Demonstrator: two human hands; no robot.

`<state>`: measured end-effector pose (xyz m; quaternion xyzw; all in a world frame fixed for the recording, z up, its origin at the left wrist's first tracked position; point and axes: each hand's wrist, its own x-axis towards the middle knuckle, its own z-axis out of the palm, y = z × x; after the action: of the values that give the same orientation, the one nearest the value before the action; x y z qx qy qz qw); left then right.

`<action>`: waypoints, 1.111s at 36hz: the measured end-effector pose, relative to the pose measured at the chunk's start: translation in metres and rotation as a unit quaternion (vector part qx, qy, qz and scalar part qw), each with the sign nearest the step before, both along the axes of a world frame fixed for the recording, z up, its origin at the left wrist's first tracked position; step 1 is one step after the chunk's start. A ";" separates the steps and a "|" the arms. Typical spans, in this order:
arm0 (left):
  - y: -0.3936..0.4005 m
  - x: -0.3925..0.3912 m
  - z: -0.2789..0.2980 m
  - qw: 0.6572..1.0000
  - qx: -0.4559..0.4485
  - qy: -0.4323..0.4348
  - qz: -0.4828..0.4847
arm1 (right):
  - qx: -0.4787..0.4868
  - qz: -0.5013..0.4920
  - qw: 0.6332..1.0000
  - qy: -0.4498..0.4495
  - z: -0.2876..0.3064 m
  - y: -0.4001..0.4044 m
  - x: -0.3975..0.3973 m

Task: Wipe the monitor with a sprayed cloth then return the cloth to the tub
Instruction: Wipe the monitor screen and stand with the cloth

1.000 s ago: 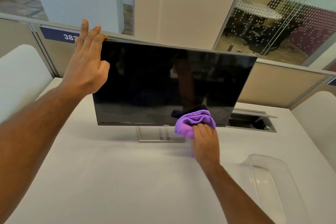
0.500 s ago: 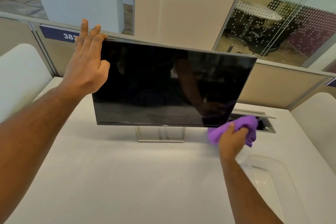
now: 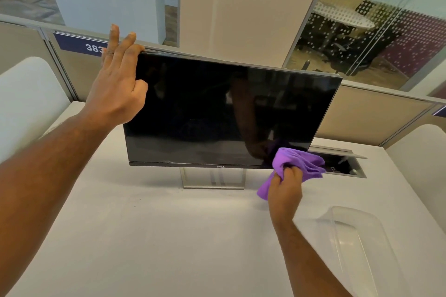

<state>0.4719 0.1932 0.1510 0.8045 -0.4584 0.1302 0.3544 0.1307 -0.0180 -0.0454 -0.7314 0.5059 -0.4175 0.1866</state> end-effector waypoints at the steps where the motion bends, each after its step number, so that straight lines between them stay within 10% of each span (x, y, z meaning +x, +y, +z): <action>1: 0.000 0.000 0.000 1.000 0.001 0.000 0.001 | -0.010 0.019 1.000 0.013 -0.002 0.007 0.005; 11: 0.002 -0.001 0.002 1.000 0.004 -0.009 -0.001 | -0.099 0.178 0.973 0.111 -0.003 0.050 0.049; 29: 0.000 0.000 -0.002 1.000 -0.005 -0.006 0.002 | -0.071 -0.011 0.986 0.152 0.009 -0.026 -0.030; 40: 0.003 -0.001 0.000 1.000 0.001 -0.001 -0.003 | -0.221 0.199 0.937 0.181 0.004 0.093 0.091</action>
<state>0.4711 0.1961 0.1509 0.8036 -0.4613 0.1296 0.3529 0.2221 0.0751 -0.0417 -0.9030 0.2702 -0.3339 0.0047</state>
